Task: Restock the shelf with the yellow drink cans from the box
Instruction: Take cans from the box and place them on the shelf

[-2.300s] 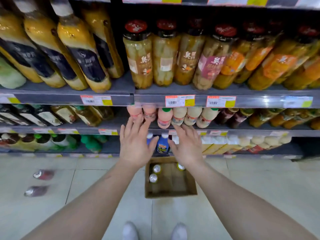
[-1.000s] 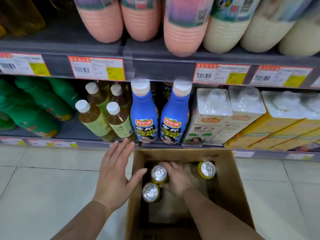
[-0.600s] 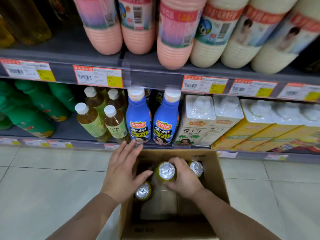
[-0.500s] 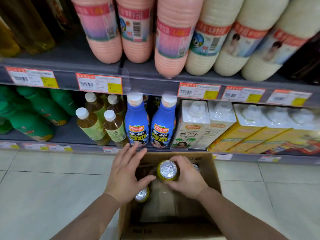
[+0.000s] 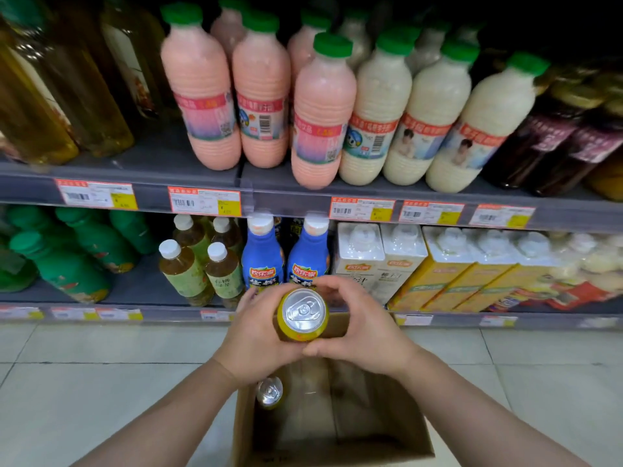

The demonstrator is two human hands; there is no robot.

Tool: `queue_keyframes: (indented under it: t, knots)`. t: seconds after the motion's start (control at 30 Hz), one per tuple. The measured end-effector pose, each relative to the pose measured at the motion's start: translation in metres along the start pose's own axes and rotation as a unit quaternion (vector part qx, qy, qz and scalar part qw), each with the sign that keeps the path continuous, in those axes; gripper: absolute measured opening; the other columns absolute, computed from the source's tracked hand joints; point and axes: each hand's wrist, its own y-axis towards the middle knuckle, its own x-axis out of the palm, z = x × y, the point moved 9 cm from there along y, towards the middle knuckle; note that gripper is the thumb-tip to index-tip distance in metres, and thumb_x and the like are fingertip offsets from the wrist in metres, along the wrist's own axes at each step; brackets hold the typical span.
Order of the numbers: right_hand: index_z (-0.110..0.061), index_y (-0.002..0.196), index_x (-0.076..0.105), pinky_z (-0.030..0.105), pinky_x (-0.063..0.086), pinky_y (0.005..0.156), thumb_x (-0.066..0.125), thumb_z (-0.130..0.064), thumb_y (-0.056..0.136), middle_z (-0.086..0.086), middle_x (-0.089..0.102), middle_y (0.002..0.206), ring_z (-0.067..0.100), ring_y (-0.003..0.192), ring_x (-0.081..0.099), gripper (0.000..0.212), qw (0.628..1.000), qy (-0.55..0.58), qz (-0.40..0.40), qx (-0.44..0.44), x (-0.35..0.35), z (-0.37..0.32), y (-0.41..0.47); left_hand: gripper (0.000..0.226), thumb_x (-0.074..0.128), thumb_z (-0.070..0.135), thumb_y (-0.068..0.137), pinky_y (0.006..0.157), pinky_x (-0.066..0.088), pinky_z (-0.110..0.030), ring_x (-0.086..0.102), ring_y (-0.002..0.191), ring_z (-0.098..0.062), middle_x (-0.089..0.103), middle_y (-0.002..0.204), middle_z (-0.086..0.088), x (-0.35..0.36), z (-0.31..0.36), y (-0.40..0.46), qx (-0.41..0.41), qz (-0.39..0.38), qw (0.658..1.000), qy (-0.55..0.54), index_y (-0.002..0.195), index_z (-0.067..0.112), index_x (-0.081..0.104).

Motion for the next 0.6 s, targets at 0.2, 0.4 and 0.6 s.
queue_keyframes:
  t: [0.2,0.4,0.6]
  knots:
    - [-0.031,0.139,0.038,0.019,0.032,0.108,0.087,-0.047,0.058,-0.010,0.045,0.135,0.000,0.124,0.041,0.097,0.993,-0.047,-0.058,0.089,0.036,0.064,-0.009,0.073,0.079,0.061,0.044,0.107,0.035,-0.051,0.047,0.114,0.008,0.051,0.115,0.040,-0.033,-0.018,-0.010,-0.041,0.004,0.999,-0.011,0.110,0.057,0.048]
    - [-0.040,0.143,0.027,0.030,0.026,0.114,0.084,-0.052,0.060,-0.001,0.037,0.147,0.018,0.141,0.025,0.101,0.970,-0.090,-0.159,0.159,0.141,0.138,-0.012,0.073,0.083,0.056,0.043,0.091,0.043,-0.017,0.056,0.106,0.005,0.059,0.111,0.033,-0.065,-0.039,-0.016,-0.050,0.044,0.998,-0.018,0.109,0.053,0.051]
    - [-0.033,0.145,0.023,0.036,0.026,0.115,0.081,-0.053,0.060,0.002,0.030,0.152,0.024,0.141,0.028,0.105,0.950,-0.138,-0.230,0.160,0.210,0.171,-0.004,0.075,0.086,0.048,0.048,0.083,0.036,0.000,0.054,0.105,0.011,0.056,0.112,0.036,-0.068,-0.048,-0.022,-0.037,0.051,0.998,-0.002,0.108,0.066,0.045]
